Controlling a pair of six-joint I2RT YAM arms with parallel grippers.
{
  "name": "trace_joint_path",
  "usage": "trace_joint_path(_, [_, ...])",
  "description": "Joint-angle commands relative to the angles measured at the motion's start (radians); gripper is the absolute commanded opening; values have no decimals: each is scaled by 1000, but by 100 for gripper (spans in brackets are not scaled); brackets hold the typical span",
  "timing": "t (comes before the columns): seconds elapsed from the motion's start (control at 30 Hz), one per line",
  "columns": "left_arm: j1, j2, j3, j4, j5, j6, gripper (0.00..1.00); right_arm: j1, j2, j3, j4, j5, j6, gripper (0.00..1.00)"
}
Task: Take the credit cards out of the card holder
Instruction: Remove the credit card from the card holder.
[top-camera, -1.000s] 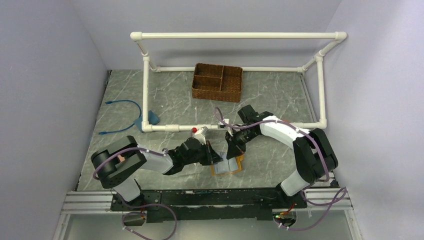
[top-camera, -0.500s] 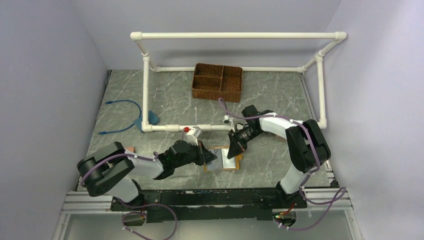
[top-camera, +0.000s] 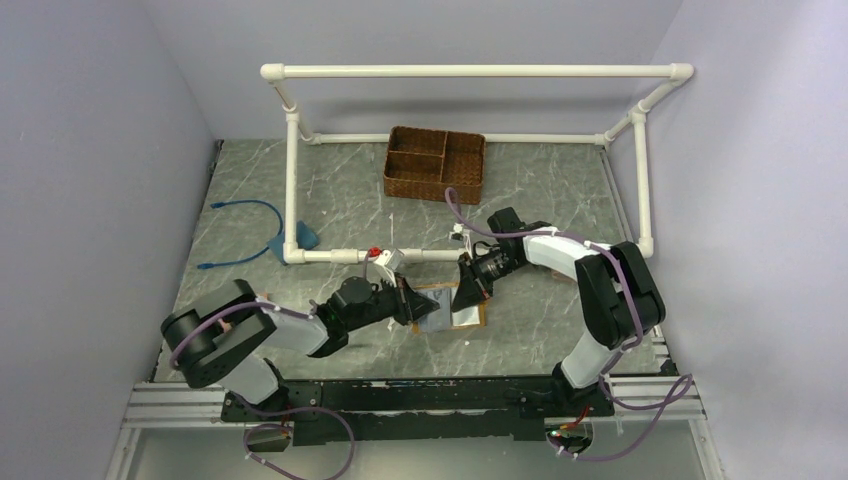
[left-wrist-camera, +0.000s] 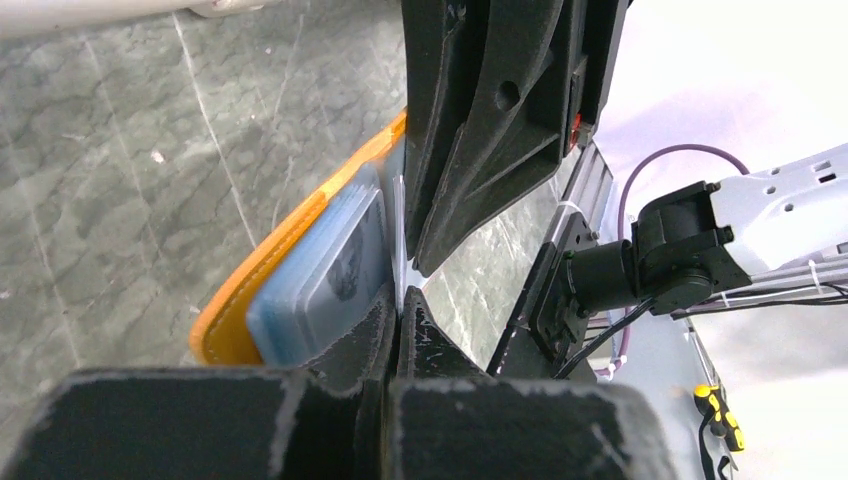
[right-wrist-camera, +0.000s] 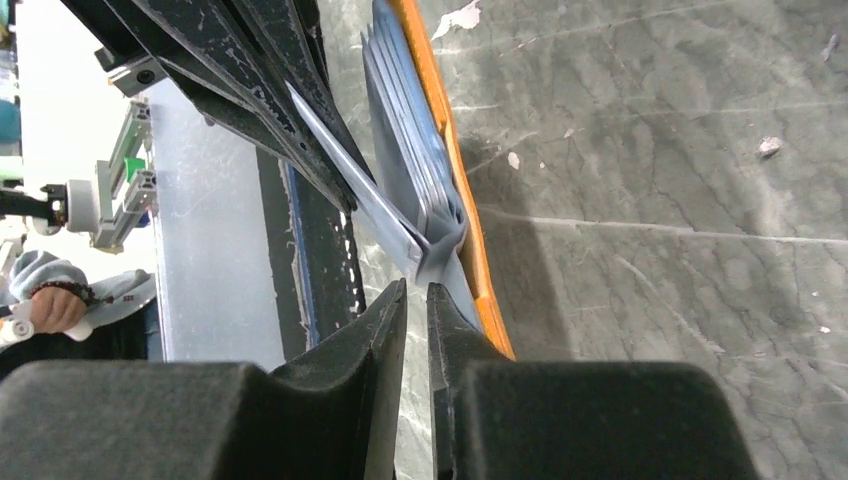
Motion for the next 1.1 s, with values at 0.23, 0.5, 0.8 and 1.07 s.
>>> trace_joint_path(0.23, [54,249,2,585,159,-98,0,-55,-88,-42,128,-122,66,23])
trace_joint_path(0.5, [57,254,41,580,169,-101,0,-70,-72,-24,75,-178,21,22])
trace_joint_path(0.8, [53,228,62,544,171,-112,0,-70,-48,18,-42,-263,-87,22])
trace_joint_path(1.07, [40,235,103,517,172,-112,0,-68,-35,56,-174,-308,-205,21])
